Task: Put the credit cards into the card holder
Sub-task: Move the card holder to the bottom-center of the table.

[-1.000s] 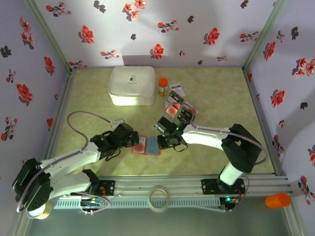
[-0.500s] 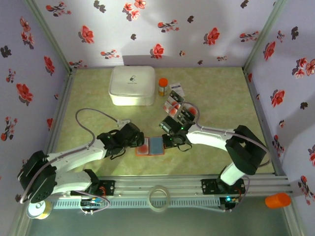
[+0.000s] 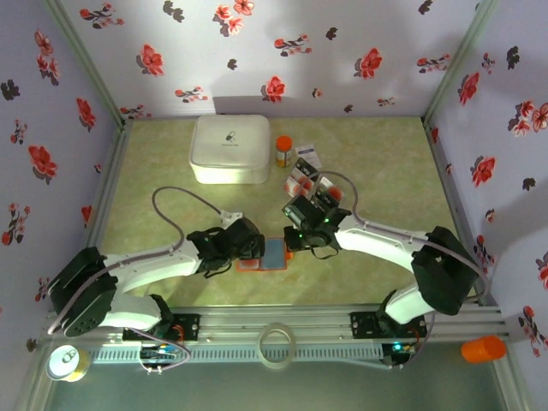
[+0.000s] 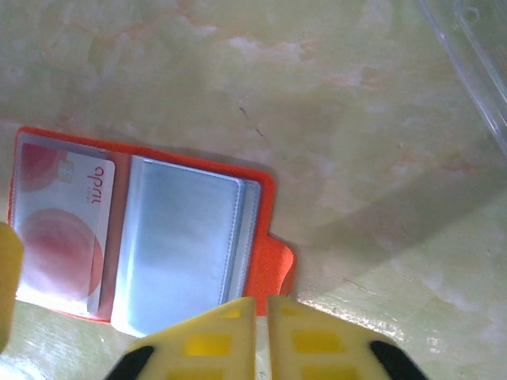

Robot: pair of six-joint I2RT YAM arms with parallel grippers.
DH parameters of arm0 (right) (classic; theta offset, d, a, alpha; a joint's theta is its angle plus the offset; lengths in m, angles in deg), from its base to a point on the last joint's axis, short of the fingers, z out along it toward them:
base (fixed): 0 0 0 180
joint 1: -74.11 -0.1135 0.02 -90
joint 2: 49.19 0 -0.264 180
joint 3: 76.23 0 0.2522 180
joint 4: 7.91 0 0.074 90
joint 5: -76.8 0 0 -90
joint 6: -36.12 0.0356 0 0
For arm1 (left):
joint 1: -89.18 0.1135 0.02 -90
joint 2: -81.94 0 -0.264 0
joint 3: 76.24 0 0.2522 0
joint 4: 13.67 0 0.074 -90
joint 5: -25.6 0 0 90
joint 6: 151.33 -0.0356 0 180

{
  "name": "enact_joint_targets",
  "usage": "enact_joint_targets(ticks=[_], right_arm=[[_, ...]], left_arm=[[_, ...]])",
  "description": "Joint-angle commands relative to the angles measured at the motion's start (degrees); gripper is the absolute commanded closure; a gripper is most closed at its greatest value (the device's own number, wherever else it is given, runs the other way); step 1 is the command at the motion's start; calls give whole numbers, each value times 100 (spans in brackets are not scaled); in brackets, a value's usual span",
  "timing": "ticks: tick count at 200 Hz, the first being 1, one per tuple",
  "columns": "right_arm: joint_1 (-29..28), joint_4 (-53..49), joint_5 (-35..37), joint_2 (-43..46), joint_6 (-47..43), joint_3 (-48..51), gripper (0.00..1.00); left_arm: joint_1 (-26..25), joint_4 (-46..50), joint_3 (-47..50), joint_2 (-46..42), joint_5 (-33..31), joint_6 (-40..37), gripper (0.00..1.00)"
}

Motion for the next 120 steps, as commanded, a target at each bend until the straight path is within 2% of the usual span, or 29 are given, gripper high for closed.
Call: enact_joint_targets(ticks=[1,19,55,120], right_arm=[[125,192,-372,-257,-7,-202,96],[198,382,-599,-489,-29,-249,100],[297,680,-1046,-900,-38,-360,100],[324,838,-1247,-1362,-59,-435,100]], left_arm=[[-130,-142,-86,137,-8,237,0],[-234,-170,-111,201,-45,297,0],[-347,-275,-65,348,-111,379,0],[-371,-556,201,465,-110,379,0]])
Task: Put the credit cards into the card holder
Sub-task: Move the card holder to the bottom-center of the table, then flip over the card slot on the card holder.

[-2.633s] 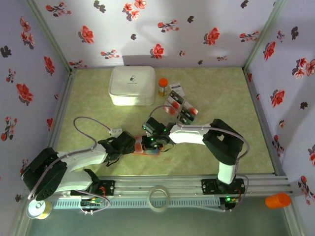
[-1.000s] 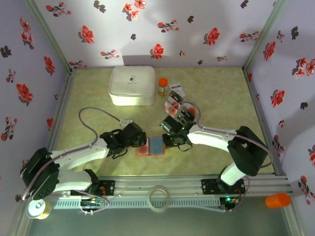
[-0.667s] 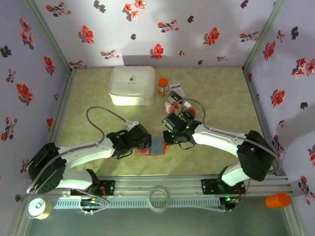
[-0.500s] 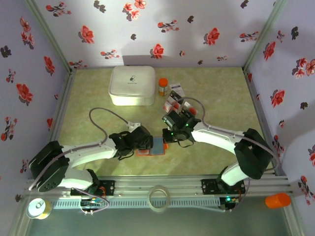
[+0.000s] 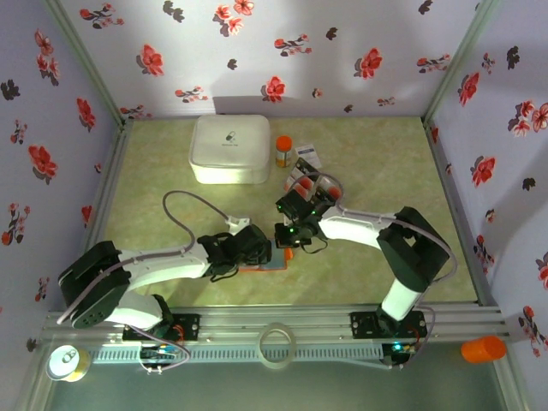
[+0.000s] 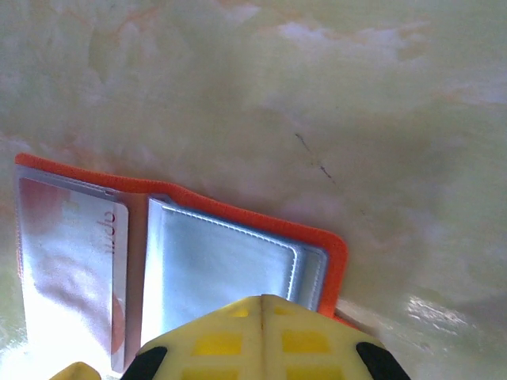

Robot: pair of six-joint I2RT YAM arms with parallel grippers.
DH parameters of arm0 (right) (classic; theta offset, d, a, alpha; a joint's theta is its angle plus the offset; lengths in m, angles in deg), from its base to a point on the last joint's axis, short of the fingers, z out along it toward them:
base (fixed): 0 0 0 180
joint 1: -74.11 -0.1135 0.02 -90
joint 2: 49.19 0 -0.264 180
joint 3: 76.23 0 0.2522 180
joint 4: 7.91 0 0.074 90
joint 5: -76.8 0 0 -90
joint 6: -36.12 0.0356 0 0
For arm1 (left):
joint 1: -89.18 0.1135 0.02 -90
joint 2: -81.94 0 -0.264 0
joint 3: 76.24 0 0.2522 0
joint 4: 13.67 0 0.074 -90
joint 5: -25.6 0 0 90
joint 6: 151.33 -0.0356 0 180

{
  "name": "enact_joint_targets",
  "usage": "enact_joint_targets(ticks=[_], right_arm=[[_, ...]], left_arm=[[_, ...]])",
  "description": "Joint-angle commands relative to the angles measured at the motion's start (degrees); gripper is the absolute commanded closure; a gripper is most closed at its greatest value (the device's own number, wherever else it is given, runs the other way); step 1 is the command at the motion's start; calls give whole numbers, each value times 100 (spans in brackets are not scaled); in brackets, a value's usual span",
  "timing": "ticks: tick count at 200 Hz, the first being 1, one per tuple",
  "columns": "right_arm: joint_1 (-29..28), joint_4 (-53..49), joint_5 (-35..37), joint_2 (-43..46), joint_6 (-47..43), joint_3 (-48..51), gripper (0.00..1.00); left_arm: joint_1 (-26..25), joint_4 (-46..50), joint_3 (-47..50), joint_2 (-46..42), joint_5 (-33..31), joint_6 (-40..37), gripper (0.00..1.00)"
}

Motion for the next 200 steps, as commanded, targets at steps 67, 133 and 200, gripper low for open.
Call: enact_joint_targets(ticks=[67,133,200], right_arm=[[19,758,-646,-531,318,-2,100],[18,923,-663,-516,486,122,100],[18,948,-696,-462,548,130,100]], left_arm=[[-53,-465,379,57,-64,-37,0],[-59,-723,650,144,-20,-61,0],[-59,-990,837,370,29,-85,11]])
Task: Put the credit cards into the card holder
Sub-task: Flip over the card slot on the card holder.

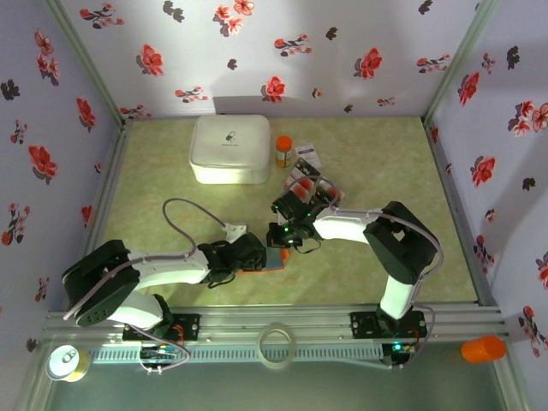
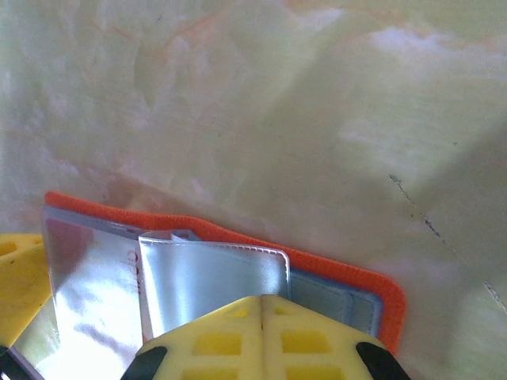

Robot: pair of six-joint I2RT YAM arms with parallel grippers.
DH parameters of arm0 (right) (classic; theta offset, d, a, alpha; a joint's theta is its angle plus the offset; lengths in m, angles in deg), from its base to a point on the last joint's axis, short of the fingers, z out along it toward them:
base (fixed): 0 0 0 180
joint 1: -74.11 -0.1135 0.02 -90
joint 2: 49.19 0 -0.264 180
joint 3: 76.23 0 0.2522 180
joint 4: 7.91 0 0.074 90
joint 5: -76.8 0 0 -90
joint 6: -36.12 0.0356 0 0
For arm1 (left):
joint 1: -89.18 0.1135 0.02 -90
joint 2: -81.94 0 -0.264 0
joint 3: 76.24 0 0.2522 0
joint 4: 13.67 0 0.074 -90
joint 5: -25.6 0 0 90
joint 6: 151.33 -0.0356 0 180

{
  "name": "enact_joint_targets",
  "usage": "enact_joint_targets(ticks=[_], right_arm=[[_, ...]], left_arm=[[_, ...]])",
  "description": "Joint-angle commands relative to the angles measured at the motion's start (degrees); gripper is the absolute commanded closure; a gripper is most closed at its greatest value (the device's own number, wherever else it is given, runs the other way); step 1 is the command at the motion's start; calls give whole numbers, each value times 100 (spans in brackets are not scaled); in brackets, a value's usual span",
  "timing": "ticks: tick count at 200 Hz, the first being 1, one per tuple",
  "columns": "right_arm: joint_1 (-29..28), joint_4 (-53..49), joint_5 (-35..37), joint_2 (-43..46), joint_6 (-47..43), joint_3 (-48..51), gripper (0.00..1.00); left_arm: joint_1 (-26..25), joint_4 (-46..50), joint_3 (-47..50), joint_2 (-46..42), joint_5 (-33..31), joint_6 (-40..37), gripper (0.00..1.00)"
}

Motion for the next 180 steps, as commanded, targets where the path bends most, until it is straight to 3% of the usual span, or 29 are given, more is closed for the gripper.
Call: enact_joint_targets(ticks=[1,25,66,89,180], right_arm=[[18,16,-87,-16,108,78,100],[19,-56,-64,62,84,34,100],[28,-264,176,355,56,-27,79],[27,-289,241,415,75,-18,74],[31,-31,112,-12,195,-80,69]], left_arm=[[-37,-210,181,200,132,-51,12],[-31,-280,223,191,151,-68,18],[-38,-324,231,162,168,-89,22],[-38,-327,226,146,167,-93,22],[-42,-363,252,120,159,-100,22]])
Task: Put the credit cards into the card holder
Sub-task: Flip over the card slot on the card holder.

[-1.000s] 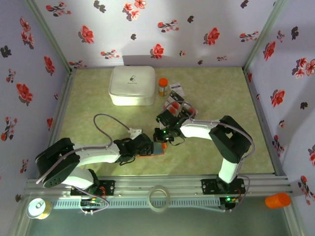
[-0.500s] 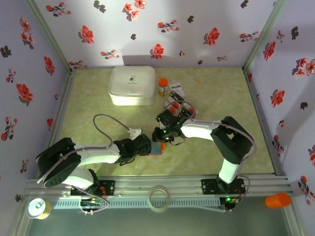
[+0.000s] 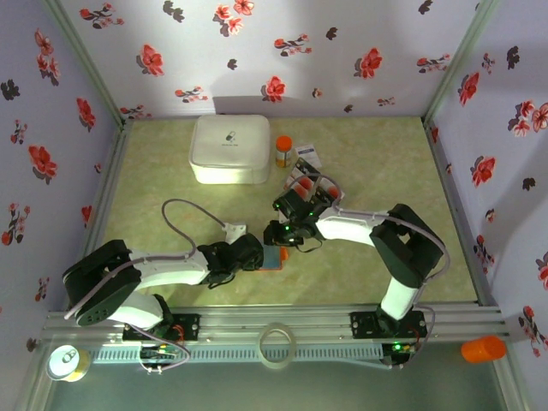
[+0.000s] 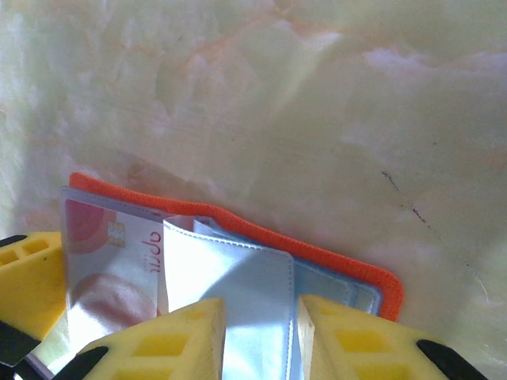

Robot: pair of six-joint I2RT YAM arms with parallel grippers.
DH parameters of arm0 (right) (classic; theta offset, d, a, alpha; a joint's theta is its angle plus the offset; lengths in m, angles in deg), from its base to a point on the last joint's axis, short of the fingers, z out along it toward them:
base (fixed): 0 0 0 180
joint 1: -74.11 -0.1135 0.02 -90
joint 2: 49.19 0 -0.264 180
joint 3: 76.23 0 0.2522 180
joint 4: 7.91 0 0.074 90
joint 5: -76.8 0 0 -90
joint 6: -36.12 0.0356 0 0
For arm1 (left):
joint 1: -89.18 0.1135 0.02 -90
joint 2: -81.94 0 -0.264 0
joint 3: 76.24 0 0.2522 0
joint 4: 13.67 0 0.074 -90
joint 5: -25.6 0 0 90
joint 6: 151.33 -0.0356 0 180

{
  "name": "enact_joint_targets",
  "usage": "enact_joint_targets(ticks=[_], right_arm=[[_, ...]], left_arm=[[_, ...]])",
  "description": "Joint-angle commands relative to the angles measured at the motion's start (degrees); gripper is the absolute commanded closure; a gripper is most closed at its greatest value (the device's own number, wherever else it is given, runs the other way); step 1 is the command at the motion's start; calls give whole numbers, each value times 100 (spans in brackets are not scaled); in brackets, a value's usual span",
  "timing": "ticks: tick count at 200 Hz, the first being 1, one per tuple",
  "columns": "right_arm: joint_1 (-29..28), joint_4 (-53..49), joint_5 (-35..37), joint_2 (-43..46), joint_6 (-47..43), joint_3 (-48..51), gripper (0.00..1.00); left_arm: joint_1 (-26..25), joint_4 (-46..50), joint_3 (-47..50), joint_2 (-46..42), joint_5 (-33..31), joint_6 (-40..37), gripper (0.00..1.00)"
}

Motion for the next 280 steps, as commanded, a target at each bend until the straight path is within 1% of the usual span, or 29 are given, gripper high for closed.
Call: enact_joint_targets(ticks=[1,51,89,128,166,185,240,280], right_arm=[[33,102,-34,-221,119,-78,69],[27,280,-268,-246,188,-87,69],[33,520,-586,-163,294,-51,70],[27,633,-647,89,437,45,71],[27,755,-716,317,631,145,70],[2,846,-775,396,737,176,69],[-299,939,-704,403,949,36,69],[-559,1008,-657,-16,1071,-326,67]], left_arm=[[-44,-74,136,114,260,-13,22],[-47,-82,145,93,262,-20,22],[-47,-81,145,69,249,-25,21],[-47,37,89,-141,196,-87,16],[-21,362,-34,-761,8,-217,6],[64,542,-44,-1147,-119,-223,3],[525,1099,283,-2474,-312,-97,1],[836,1515,512,-3258,-321,-66,0]])
